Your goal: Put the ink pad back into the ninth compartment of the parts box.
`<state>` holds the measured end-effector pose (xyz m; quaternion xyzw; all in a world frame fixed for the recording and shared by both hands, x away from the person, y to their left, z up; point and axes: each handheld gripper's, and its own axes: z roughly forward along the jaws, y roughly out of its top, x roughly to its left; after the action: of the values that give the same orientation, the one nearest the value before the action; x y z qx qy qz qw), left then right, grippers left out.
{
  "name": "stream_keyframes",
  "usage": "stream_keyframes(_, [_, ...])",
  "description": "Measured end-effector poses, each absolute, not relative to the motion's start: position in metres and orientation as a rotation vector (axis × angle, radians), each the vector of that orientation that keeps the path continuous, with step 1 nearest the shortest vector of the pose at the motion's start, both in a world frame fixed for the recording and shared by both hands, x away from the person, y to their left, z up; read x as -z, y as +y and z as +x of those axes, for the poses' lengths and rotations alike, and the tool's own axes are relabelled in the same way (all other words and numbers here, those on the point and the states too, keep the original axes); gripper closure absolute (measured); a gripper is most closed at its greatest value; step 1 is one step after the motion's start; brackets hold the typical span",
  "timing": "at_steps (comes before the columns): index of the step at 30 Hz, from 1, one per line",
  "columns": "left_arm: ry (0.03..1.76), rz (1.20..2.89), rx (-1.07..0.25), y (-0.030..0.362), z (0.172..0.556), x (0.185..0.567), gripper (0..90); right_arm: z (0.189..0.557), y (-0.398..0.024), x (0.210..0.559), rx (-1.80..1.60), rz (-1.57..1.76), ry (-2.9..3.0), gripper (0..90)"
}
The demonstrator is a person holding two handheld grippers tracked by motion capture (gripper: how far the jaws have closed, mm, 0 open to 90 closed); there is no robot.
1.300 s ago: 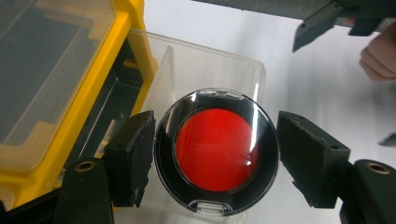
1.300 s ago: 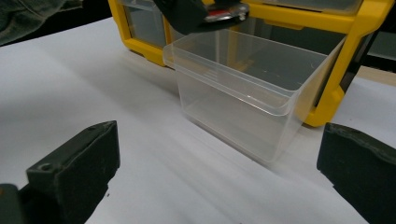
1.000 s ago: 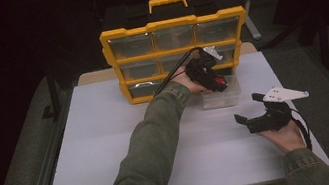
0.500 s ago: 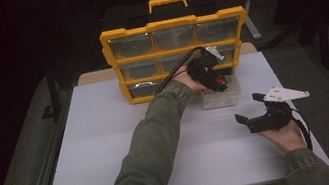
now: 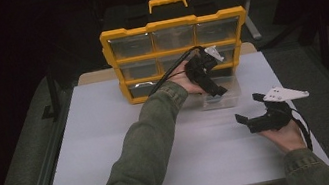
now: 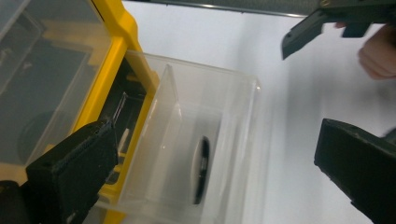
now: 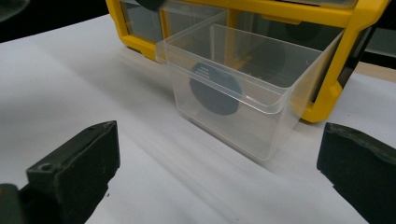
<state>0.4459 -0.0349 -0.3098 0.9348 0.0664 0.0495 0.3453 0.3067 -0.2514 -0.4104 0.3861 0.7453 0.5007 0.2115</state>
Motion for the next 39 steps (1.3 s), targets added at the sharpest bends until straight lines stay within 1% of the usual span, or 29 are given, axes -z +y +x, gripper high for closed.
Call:
stream_keyframes(8, [0.170,2.368,-0.158,-0.009,0.430,0.296,0.0,0.307,-0.251,0.411,-1.386,1.081,2.071,0.0])
stream_keyframes(18, [0.224,2.312,-0.176,0.026,0.425,0.301,0.0,0.307,-0.251,0.411,-1.378,1.085,2.074,0.0])
stream_keyframes(39, [0.294,2.224,-0.222,0.064,0.414,0.300,0.0,0.307,-0.249,0.412,-1.369,1.086,2.081,0.0])
